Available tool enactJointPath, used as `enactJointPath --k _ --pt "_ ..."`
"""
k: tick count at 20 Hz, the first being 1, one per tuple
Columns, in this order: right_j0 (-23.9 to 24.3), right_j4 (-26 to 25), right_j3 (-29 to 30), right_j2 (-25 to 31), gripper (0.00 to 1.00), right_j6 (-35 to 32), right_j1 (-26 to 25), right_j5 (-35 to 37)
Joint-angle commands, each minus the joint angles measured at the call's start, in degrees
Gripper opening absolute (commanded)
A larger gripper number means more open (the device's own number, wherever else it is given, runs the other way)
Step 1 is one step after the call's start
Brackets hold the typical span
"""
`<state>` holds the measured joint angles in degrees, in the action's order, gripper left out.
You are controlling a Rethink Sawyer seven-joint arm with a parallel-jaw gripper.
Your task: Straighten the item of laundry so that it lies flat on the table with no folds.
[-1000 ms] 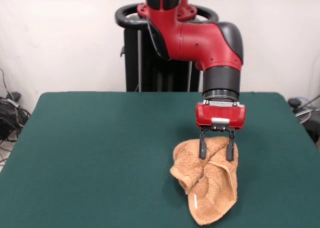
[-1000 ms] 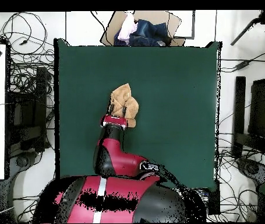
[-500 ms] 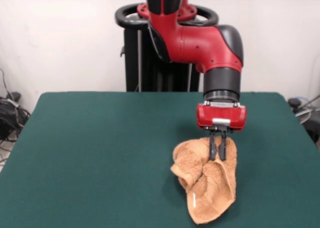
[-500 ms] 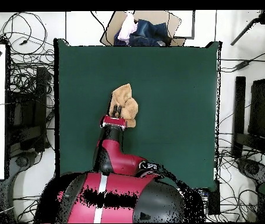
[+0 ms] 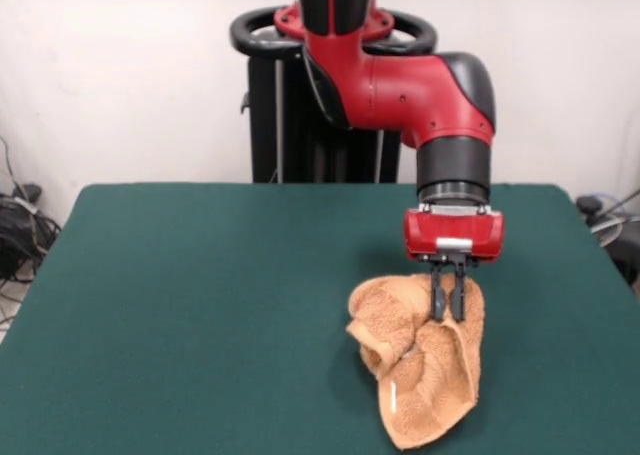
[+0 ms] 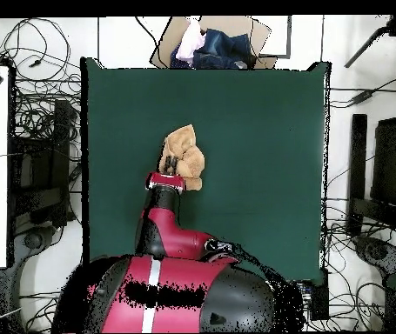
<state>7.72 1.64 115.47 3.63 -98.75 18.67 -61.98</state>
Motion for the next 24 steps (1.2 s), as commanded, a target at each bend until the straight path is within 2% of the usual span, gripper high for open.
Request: enactJointPath --k 1,6,12,24 --pt "-0.4 6.1 3.4 4.9 0.0 -17.8 4.6 3.5" --pt "-1.1 8.5 9.3 4.0 0.0 -15.5 13.9 9.6" --pt "0.2 6.9 12.1 3.1 0.0 -13.6 21.4 16.5" --pt "0.6 3.7 14.3 0.5 0.0 -14.1 27.6 21.5"
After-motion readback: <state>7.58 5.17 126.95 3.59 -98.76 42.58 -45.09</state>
